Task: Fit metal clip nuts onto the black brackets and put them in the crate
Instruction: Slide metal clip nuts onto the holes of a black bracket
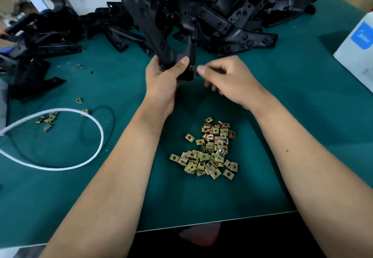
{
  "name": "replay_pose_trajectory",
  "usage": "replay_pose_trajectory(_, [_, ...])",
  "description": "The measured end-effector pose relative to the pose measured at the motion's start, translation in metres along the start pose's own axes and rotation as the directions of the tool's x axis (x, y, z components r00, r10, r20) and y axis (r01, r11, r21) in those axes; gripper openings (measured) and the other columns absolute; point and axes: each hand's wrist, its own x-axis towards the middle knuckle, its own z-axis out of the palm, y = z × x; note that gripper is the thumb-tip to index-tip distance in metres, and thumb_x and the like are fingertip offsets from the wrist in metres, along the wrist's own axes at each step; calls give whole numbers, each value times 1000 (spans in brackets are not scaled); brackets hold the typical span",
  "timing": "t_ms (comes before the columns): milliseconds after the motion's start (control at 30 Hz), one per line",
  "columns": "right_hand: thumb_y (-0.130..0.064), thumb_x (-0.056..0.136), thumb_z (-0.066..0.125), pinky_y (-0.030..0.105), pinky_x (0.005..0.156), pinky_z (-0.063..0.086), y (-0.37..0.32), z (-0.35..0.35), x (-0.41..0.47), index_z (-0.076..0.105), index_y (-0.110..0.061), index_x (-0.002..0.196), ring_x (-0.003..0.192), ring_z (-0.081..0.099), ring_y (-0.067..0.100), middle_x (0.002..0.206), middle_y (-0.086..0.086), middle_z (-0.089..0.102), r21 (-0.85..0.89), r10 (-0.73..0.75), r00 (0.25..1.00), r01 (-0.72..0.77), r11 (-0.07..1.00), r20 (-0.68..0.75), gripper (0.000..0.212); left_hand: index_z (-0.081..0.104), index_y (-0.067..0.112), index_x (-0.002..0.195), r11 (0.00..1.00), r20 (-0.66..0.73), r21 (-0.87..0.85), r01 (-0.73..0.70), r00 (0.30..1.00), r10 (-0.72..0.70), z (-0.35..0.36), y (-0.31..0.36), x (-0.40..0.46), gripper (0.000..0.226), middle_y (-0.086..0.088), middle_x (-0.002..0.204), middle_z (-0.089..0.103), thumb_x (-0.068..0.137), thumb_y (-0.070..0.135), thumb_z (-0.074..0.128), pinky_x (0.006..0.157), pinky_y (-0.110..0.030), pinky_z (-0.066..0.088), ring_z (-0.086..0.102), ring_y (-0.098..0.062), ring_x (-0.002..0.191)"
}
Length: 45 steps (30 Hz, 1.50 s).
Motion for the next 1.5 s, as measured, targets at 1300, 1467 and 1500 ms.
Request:
replay_pose_trajectory(1300, [-15, 91, 76, 28, 75, 47, -19, 25, -14, 70, -18, 88, 75, 57, 6, 85, -10, 66, -388, -169, 973, 219, 895, 159, 7, 63, 13, 104, 930, 135, -266, 254, 965, -225, -23, 14, 9, 9, -2, 96, 69, 96, 12, 68, 92, -33, 51, 65, -17, 94])
replay_pose_trajectory(1467, [-8, 96, 69, 10, 77, 42, -20, 27, -14, 73, -10, 107, 81, 57, 1, 95, -4, 65, -207, -152, 988, 141, 968, -38, 12, 65, 18, 91, 934, 112, -248, 258, 965, -237, -23, 14, 8, 8, 6, 79, 71, 94, 13, 70, 66, -23, 53, 67, -7, 71])
replay_pose_trajectory(1500, [-8, 97, 67, 11, 81, 42, -20, 27, -14, 74, -11, 107, 86, 59, 6, 100, 0, 66, -205, -141, 989, 127, 970, -54, 13, 65, 18, 91, 932, 105, -251, 262, 964, -243, -23, 14, 8, 8, 6, 80, 72, 93, 13, 72, 66, -23, 53, 67, -7, 72])
